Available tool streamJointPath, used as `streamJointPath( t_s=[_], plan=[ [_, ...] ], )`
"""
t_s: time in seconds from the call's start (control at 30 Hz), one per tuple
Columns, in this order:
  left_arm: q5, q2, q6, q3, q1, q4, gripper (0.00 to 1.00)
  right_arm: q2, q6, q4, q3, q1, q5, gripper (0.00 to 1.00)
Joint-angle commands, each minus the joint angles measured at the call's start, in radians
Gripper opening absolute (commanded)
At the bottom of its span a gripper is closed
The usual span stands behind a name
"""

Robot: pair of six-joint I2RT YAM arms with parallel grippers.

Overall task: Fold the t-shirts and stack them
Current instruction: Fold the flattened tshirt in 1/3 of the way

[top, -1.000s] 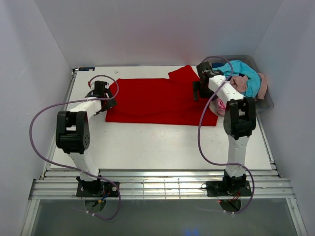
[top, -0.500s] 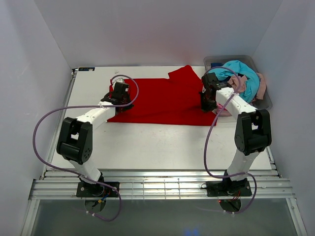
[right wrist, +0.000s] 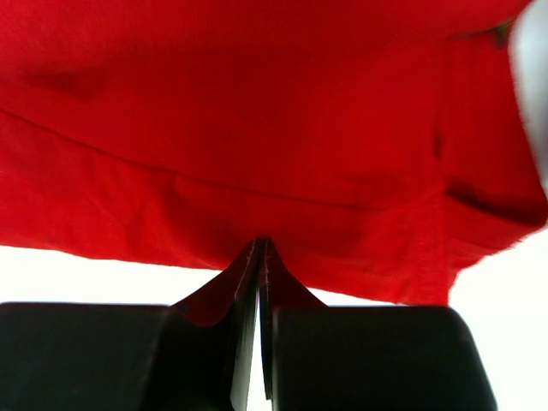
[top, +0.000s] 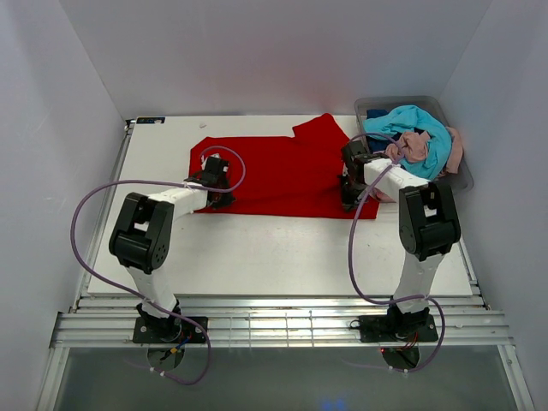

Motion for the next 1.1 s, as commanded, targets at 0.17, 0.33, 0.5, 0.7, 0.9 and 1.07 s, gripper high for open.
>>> streamJointPath(
  t_s=[0.17,0.33,0.5,0.7,0.9,1.07],
  plan=[
    [-0.107,-0.098,-0.019,-0.142,0.003,-0.042,0.0,-0.035,0.019,0.045,-0.133,0.076,0.003,0.08],
    [-0.181,-0.199,-0.038,-0.222,0.003,-0.082,0.0,-0.077,0.037,0.056,-0.224,0.121,0.006,0.08],
    [-0.244,-0.311,-0.048,-0.3,0.007,-0.123,0.0,-0.129,0.068,0.053,-0.285,0.158,0.0,0.08],
    [-0.278,-0.368,-0.059,-0.34,0.018,-0.156,0.0,-0.229,0.132,0.018,-0.336,0.238,-0.035,0.08],
    [-0.266,-0.431,-0.055,-0.247,0.016,-0.165,0.0,-0.287,0.134,-0.086,-0.163,0.265,-0.008,0.14],
    [-0.174,-0.443,-0.053,-0.066,-0.046,-0.144,0.4,-0.203,0.073,-0.142,0.148,0.265,0.037,0.43]
  ],
)
